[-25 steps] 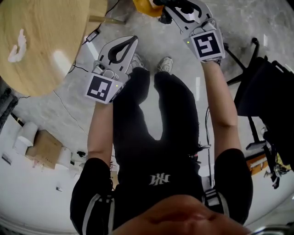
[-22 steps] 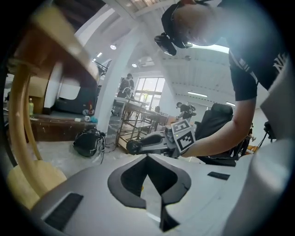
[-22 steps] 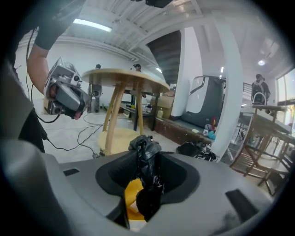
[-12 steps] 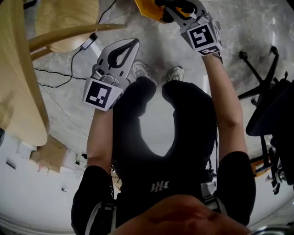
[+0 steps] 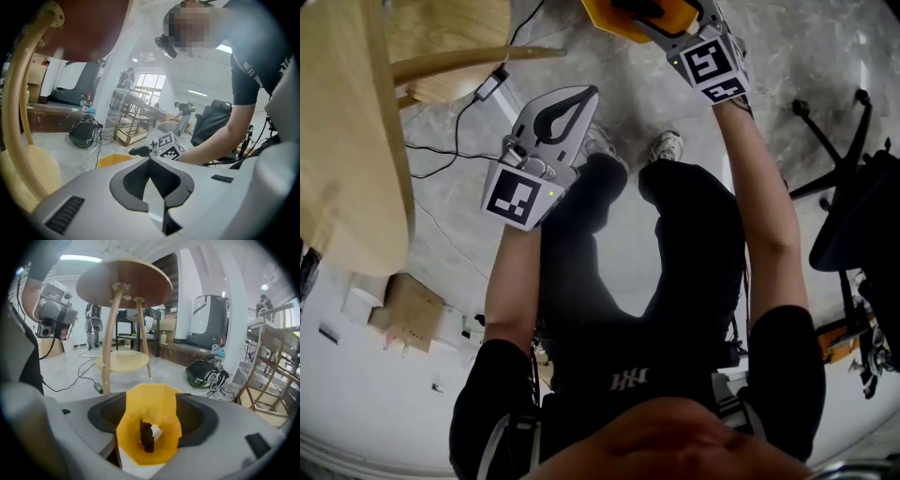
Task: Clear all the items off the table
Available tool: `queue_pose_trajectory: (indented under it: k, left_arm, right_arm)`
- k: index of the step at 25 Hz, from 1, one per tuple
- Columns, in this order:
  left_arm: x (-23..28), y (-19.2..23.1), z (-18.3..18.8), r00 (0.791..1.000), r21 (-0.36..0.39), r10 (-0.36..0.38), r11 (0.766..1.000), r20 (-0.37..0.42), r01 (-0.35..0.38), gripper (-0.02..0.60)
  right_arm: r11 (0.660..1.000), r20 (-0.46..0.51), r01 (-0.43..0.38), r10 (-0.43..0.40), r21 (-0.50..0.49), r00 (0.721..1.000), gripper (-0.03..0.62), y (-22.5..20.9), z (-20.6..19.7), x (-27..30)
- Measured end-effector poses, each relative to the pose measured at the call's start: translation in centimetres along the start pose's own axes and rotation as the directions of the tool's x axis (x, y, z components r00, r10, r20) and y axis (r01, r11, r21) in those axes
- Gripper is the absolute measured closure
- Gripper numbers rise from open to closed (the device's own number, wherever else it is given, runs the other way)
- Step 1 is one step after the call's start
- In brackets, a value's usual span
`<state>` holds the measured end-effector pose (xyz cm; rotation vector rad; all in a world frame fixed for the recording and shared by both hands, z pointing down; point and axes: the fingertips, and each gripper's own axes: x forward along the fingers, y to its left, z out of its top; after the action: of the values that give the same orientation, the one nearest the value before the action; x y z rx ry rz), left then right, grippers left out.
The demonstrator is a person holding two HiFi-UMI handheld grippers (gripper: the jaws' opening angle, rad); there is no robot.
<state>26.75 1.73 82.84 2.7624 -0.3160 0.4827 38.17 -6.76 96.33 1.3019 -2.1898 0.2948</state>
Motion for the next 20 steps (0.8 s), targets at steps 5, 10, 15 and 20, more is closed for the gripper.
queue_pose_trajectory:
  k: [5,10,15,20]
  left_arm:
    - [-3.6,-6.7,5.4,0.999,-0.023,-0.036,0.999,0.016,0.037,0.569]
    - [-9.3,-10.2,17.7,0.996,-0.077,-0.018,0.997,0.087,0.025,0.569]
    - [-17.5,-13.2,27.9,0.989,-0.156,0.062,0.987,0.131,-0.041,0.569]
    - [-24.6,-15.0,35.4,0.971,-0.156,0.143,0.981,0.193,-0.113,0.569]
  right_arm:
    - [0.998,0.043,-0.068,0.068,0.013,0.997,0.322,3.5,6.4,-8.1]
    - [0.996,0.131,-0.086,0.087,-0.010,0.988,0.550,3.7,20.3,-20.6]
    - [0.973,0.205,-0.198,0.171,0.119,0.964,0.589,6.0,32.1,-32.9]
    - [0.932,0.364,-0.338,0.272,0.132,0.891,0.591,10.2,41.5,-41.0]
